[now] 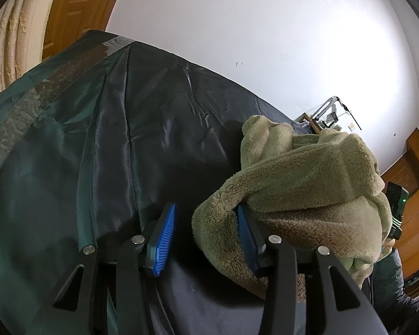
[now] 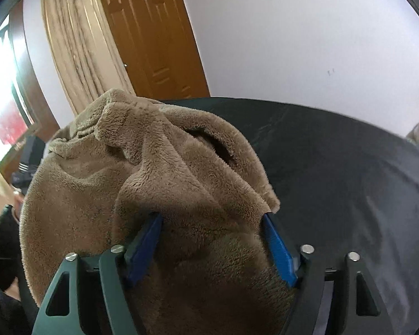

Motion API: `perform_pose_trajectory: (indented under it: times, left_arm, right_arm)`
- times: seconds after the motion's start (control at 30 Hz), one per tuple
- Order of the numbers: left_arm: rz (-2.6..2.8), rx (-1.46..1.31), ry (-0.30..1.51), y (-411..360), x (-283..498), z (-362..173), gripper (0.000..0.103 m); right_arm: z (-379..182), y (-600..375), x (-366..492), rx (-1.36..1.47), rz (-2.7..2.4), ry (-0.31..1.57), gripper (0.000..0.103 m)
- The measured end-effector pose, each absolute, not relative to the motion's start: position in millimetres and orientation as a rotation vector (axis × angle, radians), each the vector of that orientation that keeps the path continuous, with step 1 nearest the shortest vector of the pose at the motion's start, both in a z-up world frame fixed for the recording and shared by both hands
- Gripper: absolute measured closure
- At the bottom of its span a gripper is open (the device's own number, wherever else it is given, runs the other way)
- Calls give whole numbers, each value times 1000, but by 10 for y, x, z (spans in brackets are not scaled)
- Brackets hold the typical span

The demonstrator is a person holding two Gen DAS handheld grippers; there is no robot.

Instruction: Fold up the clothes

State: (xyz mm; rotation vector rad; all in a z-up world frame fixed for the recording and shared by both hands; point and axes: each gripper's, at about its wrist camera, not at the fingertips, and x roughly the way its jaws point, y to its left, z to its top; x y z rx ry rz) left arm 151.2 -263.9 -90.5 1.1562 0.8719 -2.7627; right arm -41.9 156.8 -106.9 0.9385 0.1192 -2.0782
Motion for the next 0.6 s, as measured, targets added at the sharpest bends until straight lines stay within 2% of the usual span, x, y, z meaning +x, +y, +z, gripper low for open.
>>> perform_pose_trajectory:
  times: [0.03,0.07,0.1,0.17,0.27,0.4,0.43,0.5,0.53,0.57,0.6]
  left_arm:
    - [-2763,1156,869,-2632,1509,-906,54]
    - [-2762,1157,867,-2625,1506,-905,54]
    - [-2762,1158,863,-2620,1499,-904,54]
    - [-2761,1160,852,-2612,1489,-900,54]
    - [-2763,1161,849,-2600,1471,-900,53]
    - [-2776,1165,841,-2577,1462,-895,47]
    - [-2780,1166,837,-2569,1461,-894,45]
    - [-2787,1168,833,-2562,1460,-892,43]
    - [-2789,1169,833,-2560,1457,-891,42]
    - [-2791,1169,836,-2561,1455,-891,42]
    - [-2793,1168,839,-2564,1454,-893,41]
  right_arm:
    - [-1063,1591,-398,938,-2068,108,68]
    - [-1039,1595,-342,928,-2071,112,79]
    - [-1005,1595,-284,918,-2083,121,83]
    - [-922,1606,-182,897,-2110,129,88]
    - [-805,1648,-13,835,-2133,92,89]
    - [-737,1604,18,792,-2197,94,88]
    - [-738,1614,-8,792,-2218,108,85]
    - [-758,1624,-38,798,-2264,137,69]
    - [-780,1651,-61,801,-2276,135,42]
    - [-807,1685,-87,805,-2284,128,22]
    - [-831,1704,-121,820,-2276,112,22]
